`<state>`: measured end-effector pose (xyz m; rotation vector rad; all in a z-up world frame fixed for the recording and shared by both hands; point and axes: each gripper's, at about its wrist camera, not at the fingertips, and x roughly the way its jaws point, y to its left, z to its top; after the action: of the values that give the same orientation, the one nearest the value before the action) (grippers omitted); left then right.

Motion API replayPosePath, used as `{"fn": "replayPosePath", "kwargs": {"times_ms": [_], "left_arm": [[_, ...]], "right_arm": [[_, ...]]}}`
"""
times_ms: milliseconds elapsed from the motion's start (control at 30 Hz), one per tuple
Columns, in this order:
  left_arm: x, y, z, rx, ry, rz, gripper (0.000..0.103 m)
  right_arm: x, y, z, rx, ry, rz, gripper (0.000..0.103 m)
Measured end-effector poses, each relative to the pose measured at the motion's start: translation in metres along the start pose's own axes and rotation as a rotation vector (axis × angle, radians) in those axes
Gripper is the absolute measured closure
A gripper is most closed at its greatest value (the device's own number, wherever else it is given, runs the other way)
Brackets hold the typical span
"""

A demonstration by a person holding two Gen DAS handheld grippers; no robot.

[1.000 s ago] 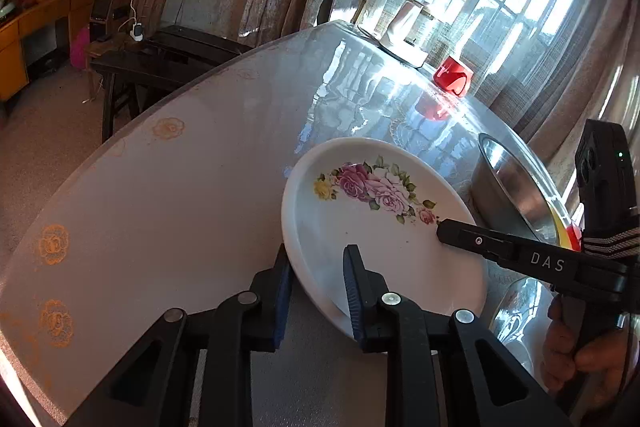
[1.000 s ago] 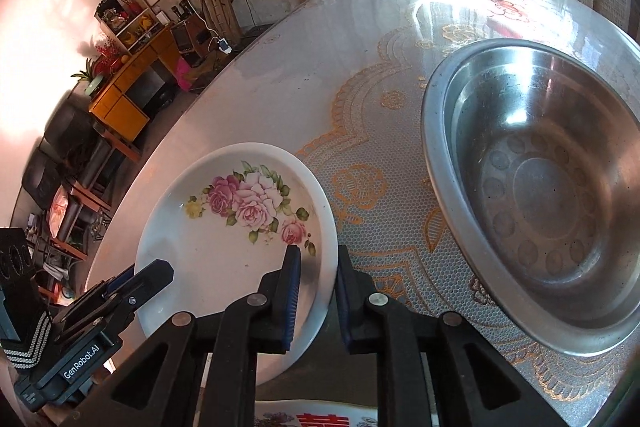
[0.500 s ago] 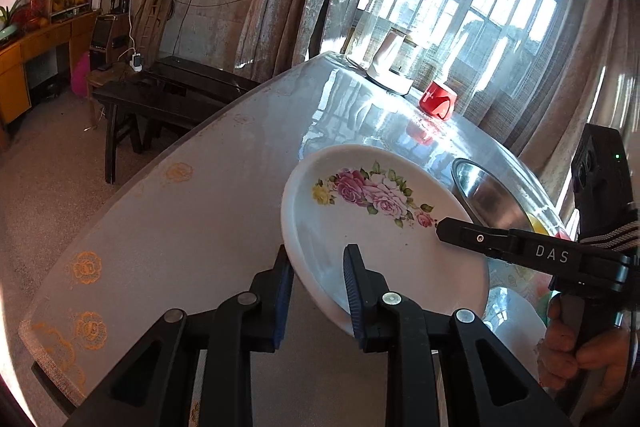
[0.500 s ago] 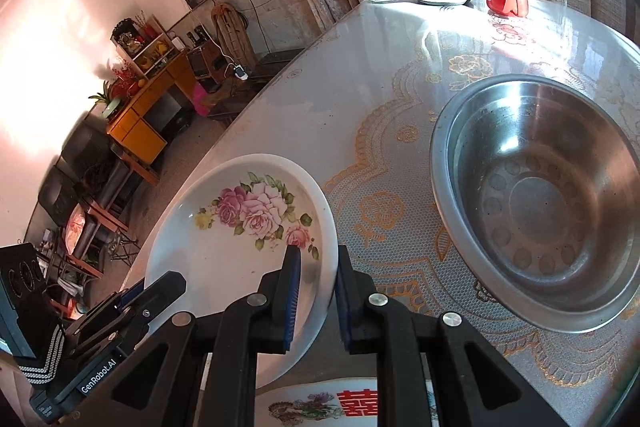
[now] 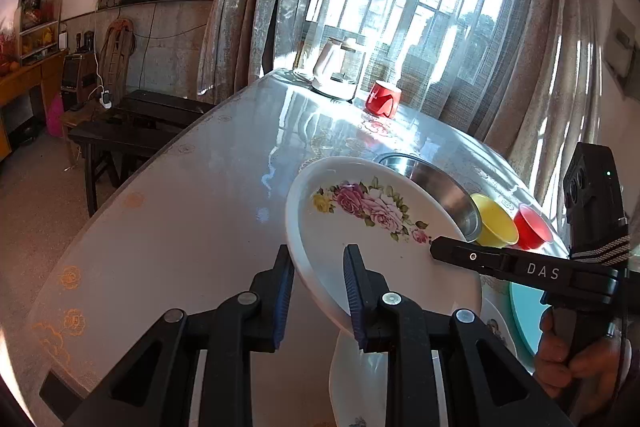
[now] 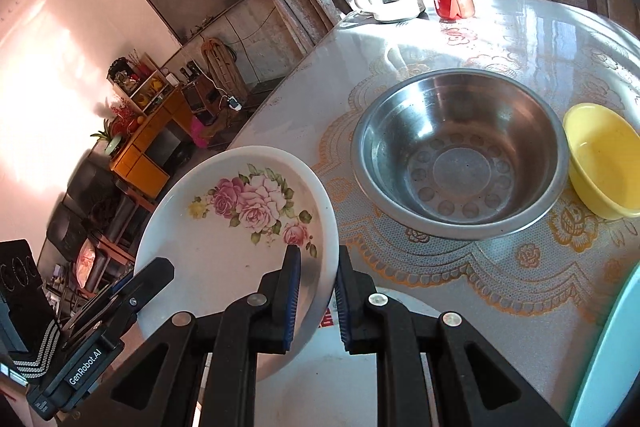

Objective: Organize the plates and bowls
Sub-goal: 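Close both grippers on the rose plate rim and lift it, then carry the rose plate over the teal plate and lower it on top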

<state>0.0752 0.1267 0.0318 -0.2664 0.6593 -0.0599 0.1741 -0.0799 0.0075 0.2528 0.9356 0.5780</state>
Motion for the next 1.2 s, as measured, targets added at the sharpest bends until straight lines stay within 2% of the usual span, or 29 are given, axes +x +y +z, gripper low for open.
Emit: {"fn": "replayPosePath", "kwargs": {"times_ms": [733,1067,1200], "left_arm": [[0.013,-0.134,-0.032,0.221,0.104,-0.170,0.078],[0.034,-0.203,-0.051,0.316,0.200,-0.273,0.078],[0.045,-0.228,-0.058,0.342,0.224,-0.289,0.078]], "right_arm": [[-0.109,-0.102,-0.063,0.237,-0.163,-0.057,0.086],[-0.152,-0.158,-0.093,0.360,-0.226,-0.150,0.086],[-0.162,-0.178,-0.103,0.403,-0.241,-0.191,0.086]]}}
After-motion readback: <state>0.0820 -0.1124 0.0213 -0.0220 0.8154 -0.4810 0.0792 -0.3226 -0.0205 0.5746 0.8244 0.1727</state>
